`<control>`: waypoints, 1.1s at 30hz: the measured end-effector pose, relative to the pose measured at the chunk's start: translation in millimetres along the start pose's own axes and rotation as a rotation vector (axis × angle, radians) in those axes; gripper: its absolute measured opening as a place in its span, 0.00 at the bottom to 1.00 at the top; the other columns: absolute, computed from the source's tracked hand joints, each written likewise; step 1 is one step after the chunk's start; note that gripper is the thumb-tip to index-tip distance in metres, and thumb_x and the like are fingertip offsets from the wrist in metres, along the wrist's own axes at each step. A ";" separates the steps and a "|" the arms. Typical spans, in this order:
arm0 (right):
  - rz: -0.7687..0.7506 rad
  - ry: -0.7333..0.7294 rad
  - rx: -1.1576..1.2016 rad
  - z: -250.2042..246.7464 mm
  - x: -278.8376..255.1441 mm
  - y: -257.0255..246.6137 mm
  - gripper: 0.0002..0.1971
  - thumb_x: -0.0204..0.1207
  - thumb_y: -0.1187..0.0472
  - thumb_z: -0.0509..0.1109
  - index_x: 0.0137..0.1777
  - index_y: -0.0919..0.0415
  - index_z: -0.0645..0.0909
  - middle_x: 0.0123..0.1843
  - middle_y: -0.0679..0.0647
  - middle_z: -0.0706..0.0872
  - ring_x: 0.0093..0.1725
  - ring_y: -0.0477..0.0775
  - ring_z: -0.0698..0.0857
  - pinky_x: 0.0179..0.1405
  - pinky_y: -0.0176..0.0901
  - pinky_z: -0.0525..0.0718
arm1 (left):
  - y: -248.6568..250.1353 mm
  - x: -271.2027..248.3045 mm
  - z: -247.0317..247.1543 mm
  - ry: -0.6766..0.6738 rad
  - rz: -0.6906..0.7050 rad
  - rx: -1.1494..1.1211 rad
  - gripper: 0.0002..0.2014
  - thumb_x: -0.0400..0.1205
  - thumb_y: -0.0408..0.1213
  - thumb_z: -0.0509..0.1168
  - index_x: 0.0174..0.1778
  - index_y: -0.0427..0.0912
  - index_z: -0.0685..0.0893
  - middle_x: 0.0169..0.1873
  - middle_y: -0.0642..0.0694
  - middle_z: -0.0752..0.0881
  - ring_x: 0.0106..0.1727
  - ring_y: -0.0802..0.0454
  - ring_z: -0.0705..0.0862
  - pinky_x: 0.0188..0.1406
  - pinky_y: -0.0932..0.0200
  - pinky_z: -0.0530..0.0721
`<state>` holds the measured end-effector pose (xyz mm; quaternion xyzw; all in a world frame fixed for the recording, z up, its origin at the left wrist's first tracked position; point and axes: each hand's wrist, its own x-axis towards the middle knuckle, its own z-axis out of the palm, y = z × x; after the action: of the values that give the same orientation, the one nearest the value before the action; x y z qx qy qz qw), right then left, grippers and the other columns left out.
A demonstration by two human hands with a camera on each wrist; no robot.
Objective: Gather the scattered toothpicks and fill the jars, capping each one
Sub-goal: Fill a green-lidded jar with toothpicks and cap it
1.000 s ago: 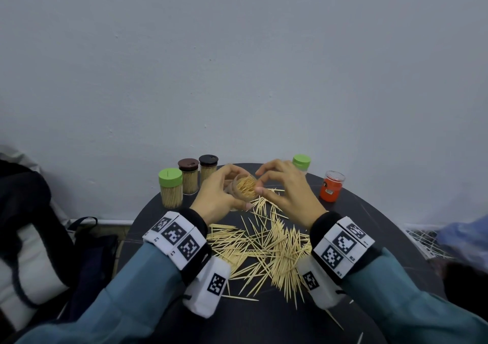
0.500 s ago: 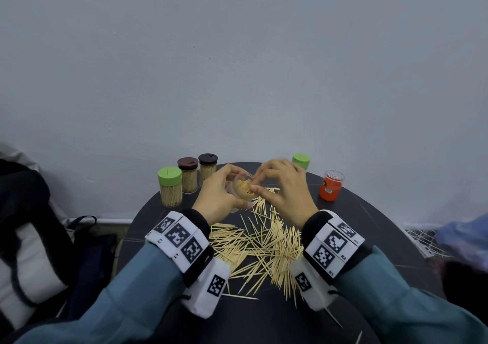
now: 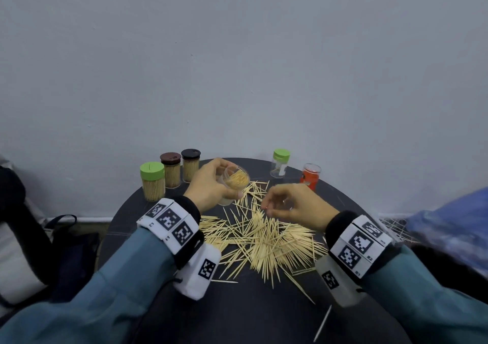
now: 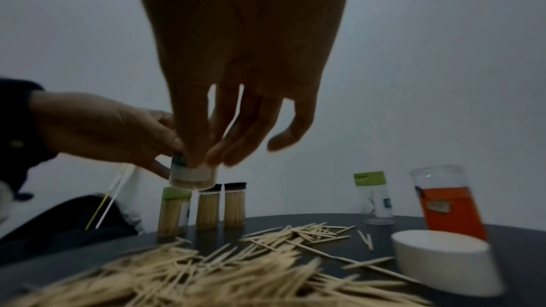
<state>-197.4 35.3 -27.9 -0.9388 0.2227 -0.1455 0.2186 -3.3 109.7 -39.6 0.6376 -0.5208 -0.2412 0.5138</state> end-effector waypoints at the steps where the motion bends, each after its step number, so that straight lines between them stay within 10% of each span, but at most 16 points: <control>1: 0.029 -0.112 -0.027 -0.5 -7.4 1.6 0.06 0.73 0.64 0.74 0.48 0.57 0.84 0.39 0.42 0.84 0.36 0.32 0.80 0.40 0.22 0.77 | 1.6 -0.3 2.1 -0.009 -0.006 -0.004 0.28 0.64 0.26 0.80 0.58 0.44 0.78 0.48 0.57 0.81 0.49 0.59 0.80 0.44 0.68 0.77; 13: 0.248 -0.664 -0.068 7.6 -90.1 14.2 0.16 0.63 0.66 0.81 0.40 0.46 0.80 0.36 0.42 0.81 0.39 0.45 0.81 0.40 0.29 0.79 | 27.9 -3.3 33.0 -0.078 -0.020 0.012 0.30 0.64 0.28 0.80 0.62 0.41 0.79 0.56 0.48 0.82 0.58 0.48 0.81 0.60 0.53 0.79; 19: 0.218 -0.550 -0.001 10.7 -97.6 12.4 0.06 0.69 0.71 0.74 0.46 0.67 0.86 0.36 0.48 0.85 0.32 0.36 0.82 0.41 0.25 0.79 | 44.5 -4.1 48.1 -0.094 -0.027 0.011 0.34 0.63 0.27 0.80 0.65 0.39 0.77 0.59 0.45 0.82 0.60 0.46 0.81 0.61 0.51 0.81; 25: 0.206 -0.452 -0.214 14.9 -81.6 13.2 0.06 0.69 0.64 0.73 0.46 0.57 0.86 0.38 0.46 0.89 0.34 0.34 0.82 0.40 0.29 0.78 | 53.0 -4.8 55.1 -0.097 0.011 -0.007 0.31 0.63 0.27 0.80 0.62 0.41 0.78 0.57 0.46 0.83 0.59 0.47 0.82 0.61 0.51 0.82; 33: 0.300 -0.272 -0.501 11.9 -46.7 28.8 0.32 0.65 0.46 0.77 0.66 0.52 0.68 0.59 0.48 0.80 0.62 0.52 0.77 0.61 0.45 0.71 | 36.3 3.6 49.1 -0.100 0.000 0.027 0.30 0.65 0.30 0.80 0.62 0.44 0.78 0.59 0.46 0.82 0.60 0.48 0.81 0.63 0.51 0.79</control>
<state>-243.3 38.7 -60.1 -0.9310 0.3563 0.0743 0.0275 -58.7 89.1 -23.3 0.6316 -0.5489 -0.2658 0.4787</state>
